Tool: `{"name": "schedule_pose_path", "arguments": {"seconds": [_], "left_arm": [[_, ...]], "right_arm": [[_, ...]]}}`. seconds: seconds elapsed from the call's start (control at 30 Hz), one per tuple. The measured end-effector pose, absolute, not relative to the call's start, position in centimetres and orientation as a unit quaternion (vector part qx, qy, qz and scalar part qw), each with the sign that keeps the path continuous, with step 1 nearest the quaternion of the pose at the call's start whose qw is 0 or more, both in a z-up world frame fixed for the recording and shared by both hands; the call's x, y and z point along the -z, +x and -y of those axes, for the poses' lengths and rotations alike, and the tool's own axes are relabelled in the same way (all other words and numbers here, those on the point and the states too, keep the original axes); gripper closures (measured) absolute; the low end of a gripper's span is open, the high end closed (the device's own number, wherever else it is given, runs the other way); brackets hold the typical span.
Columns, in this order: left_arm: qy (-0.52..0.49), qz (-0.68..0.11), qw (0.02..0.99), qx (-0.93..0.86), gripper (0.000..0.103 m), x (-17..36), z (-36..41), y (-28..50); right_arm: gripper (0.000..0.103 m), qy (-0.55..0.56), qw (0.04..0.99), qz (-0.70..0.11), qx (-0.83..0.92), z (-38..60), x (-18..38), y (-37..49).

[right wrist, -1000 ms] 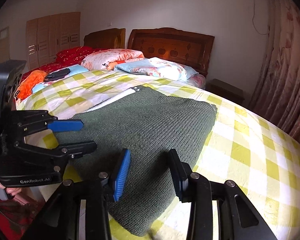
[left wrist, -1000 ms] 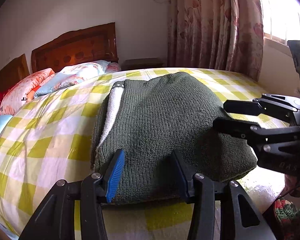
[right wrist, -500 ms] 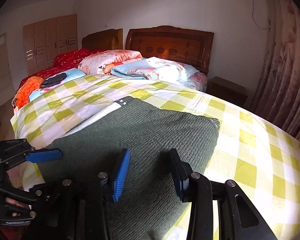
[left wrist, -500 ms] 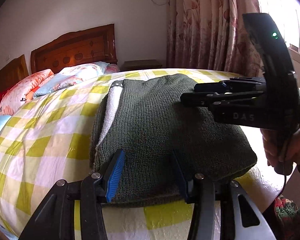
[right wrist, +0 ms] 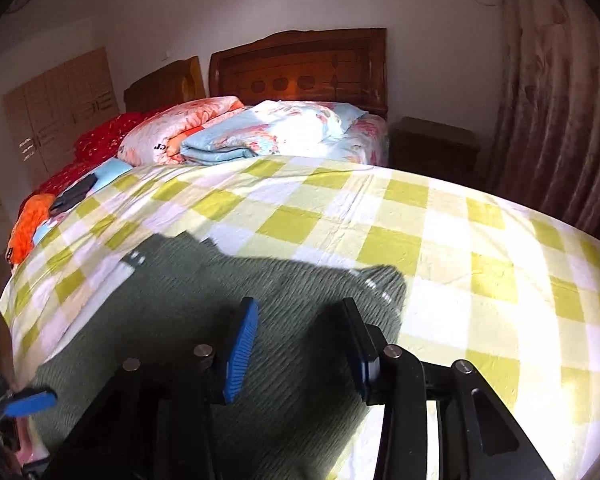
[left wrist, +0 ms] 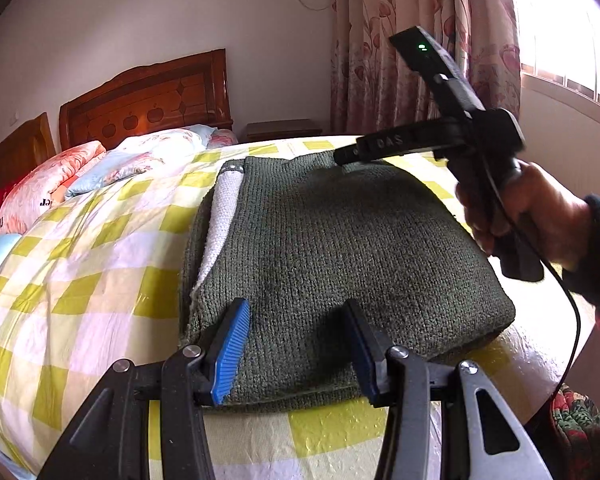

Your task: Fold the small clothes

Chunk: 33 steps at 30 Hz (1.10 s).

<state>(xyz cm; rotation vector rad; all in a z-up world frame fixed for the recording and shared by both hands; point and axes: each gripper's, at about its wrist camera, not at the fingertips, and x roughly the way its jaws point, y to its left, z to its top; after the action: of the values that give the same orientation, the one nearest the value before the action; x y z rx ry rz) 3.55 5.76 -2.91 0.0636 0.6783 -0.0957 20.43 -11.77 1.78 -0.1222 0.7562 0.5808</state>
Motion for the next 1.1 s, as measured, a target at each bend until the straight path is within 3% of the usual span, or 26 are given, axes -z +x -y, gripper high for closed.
{"name": "schedule_pose_path", "arguments": {"seconds": [0.13, 0.2, 0.27, 0.33, 0.43, 0.67, 0.77, 0.9, 1.1], "left_arm": [[0.035, -0.335, 0.94, 0.048, 0.054, 2.9, -5.7, 3.6], [0.035, -0.334, 0.94, 0.05, 0.054, 3.0, -5.8, 3.5], [0.035, -0.333, 0.941, 0.049, 0.054, 3.0, -5.8, 3.4], [0.036, -0.334, 0.941, 0.047, 0.054, 3.0, -5.7, 3.4], [0.035, -0.334, 0.941, 0.047, 0.054, 3.0, -5.7, 3.4], [0.03, -0.361, 0.931, 0.047, 0.054, 1.7, -5.4, 4.5], [0.035, -0.366, 0.928, 0.064, 0.054, -0.5, -4.8, 6.5], [0.029, -0.364, 0.928, 0.08, 0.053, -3.2, -4.2, 11.3], [0.024, -0.439, 0.898, 0.034, 0.054, 0.5, -6.1, 21.2]], "right_arm": [[0.001, -0.073, 0.873, -0.391, -0.283, 11.4, -0.7, 21.9], [0.01, -0.057, 0.879, -0.389, -0.269, 12.0, -2.0, 21.6], [0.0, -0.019, 0.894, -0.368, -0.255, 13.2, -3.8, 20.2], [0.0, 0.019, 0.893, -0.343, -0.292, 14.2, -5.7, 17.2], [0.0, -0.035, 0.888, -0.315, -0.334, 13.5, -6.8, 11.5], [0.0, -0.08, 0.883, -0.326, -0.327, 15.7, -1.7, 5.3], [0.0, 0.009, 0.873, -0.361, -0.328, 17.5, -0.3, 7.3], [0.0, -0.024, 0.883, -0.342, -0.32, 16.5, -0.5, 6.9], [0.0, -0.049, 0.888, -0.332, -0.313, 16.2, -0.6, 6.5]]}}
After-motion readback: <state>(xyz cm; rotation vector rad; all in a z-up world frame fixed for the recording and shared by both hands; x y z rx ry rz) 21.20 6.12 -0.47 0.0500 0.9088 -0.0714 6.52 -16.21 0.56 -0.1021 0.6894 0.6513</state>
